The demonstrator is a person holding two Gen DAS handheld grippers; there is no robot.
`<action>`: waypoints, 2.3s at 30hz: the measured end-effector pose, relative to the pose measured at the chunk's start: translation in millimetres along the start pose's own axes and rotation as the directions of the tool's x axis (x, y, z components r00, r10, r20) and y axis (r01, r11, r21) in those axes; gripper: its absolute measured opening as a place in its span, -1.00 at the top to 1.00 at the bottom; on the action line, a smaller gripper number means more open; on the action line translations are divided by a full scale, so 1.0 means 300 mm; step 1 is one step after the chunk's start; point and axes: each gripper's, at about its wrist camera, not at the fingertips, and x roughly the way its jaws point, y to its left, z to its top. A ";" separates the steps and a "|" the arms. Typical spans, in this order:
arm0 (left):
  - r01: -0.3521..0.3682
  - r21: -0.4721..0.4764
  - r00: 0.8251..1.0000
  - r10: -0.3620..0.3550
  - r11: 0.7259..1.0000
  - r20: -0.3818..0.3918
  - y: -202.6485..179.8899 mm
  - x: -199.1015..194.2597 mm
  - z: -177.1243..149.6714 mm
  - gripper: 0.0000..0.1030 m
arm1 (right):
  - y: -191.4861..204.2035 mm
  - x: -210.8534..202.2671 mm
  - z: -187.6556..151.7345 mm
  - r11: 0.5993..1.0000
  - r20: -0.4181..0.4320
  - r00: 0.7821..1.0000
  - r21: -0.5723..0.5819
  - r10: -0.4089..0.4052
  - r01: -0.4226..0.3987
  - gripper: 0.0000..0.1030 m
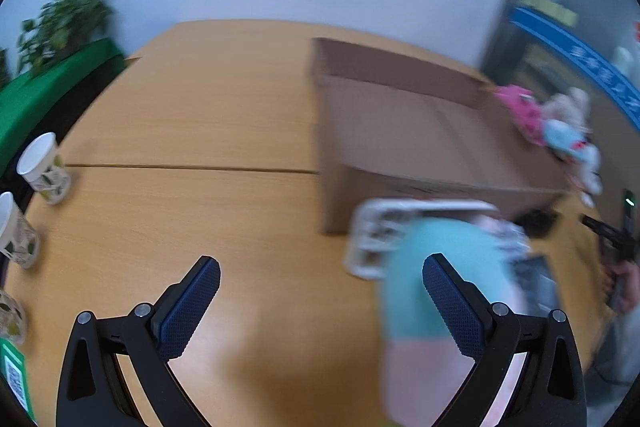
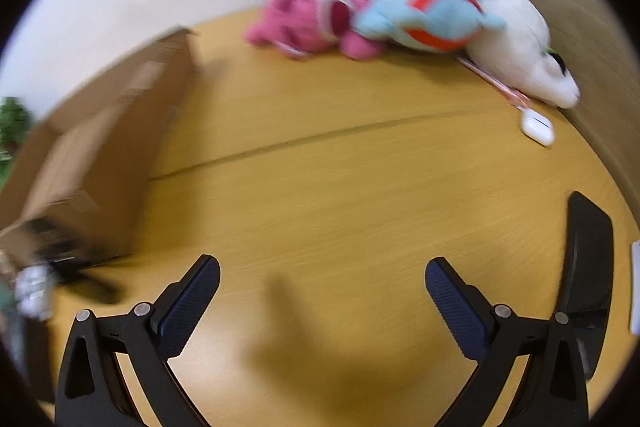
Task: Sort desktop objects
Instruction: 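Grasp the pink pig plush with the left gripper, then carry the pig plush with the left gripper and lower it into the box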
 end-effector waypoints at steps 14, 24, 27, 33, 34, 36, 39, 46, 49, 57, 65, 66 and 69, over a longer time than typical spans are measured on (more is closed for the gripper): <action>0.110 -0.003 0.967 -0.108 0.994 -0.232 -0.243 0.041 -0.311 -0.54 | 0.632 -0.309 -0.124 0.807 -0.035 0.856 -0.313 0.516 -0.500 -0.99; 0.104 -0.065 0.976 -0.115 0.992 -0.185 -0.248 0.018 -0.333 -0.43 | 1.061 -0.342 -0.184 0.601 -0.247 0.668 -0.298 0.702 -0.742 -0.95; 0.120 -0.073 0.978 -0.130 0.990 -0.163 -0.236 0.001 -0.331 -0.38 | 1.153 -0.263 -0.199 0.604 -0.348 0.653 -0.250 0.673 -0.756 -0.93; 0.142 -0.004 0.983 -0.141 0.990 -0.118 -0.291 -0.024 -0.300 -0.34 | 1.255 -0.162 -0.271 0.609 -0.489 0.639 -0.246 0.594 -0.754 -0.68; 0.137 -0.003 0.984 -0.136 0.991 -0.119 -0.291 -0.020 -0.297 -0.33 | 1.252 -0.162 -0.273 0.605 -0.481 0.637 -0.246 0.602 -0.757 -0.66; 0.141 -0.003 0.983 -0.141 0.990 -0.118 -0.296 -0.015 -0.292 -0.31 | 1.239 -0.158 -0.268 0.599 -0.482 0.627 -0.234 0.613 -0.766 -0.60; 0.133 0.019 0.984 -0.130 0.991 -0.119 -0.317 -0.016 -0.282 -0.28 | 1.228 -0.166 -0.269 0.594 -0.469 0.628 -0.241 0.621 -0.768 -0.50; 0.131 0.086 0.991 -0.131 0.988 -0.007 -0.375 -0.114 -0.183 -0.26 | 1.227 -0.269 -0.202 0.590 -0.356 0.664 -0.305 0.658 -0.748 -0.36; 0.127 0.138 0.988 -0.137 0.982 0.066 -0.411 -0.173 -0.088 -0.26 | 1.214 -0.360 -0.117 0.582 -0.265 0.676 -0.357 0.687 -0.731 -0.36; 0.084 0.242 0.954 -0.148 0.967 0.262 -0.467 -0.261 0.293 -0.26 | 1.241 -0.532 0.238 0.552 -0.060 0.659 -0.491 0.750 -0.674 -0.35; 0.062 0.265 0.929 -0.153 0.962 0.336 -0.452 -0.251 0.620 -0.26 | 1.317 -0.578 0.566 0.542 0.036 0.633 -0.556 0.773 -0.630 -0.34; 0.059 0.265 0.930 -0.150 0.962 0.336 -0.444 -0.233 0.653 -0.26 | 1.329 -0.568 0.601 0.538 0.038 0.627 -0.557 0.778 -0.633 -0.34; 0.050 0.260 0.936 -0.136 0.964 0.324 -0.425 -0.214 0.713 -0.27 | 1.360 -0.527 0.671 0.528 0.034 0.619 -0.558 0.785 -0.640 -0.34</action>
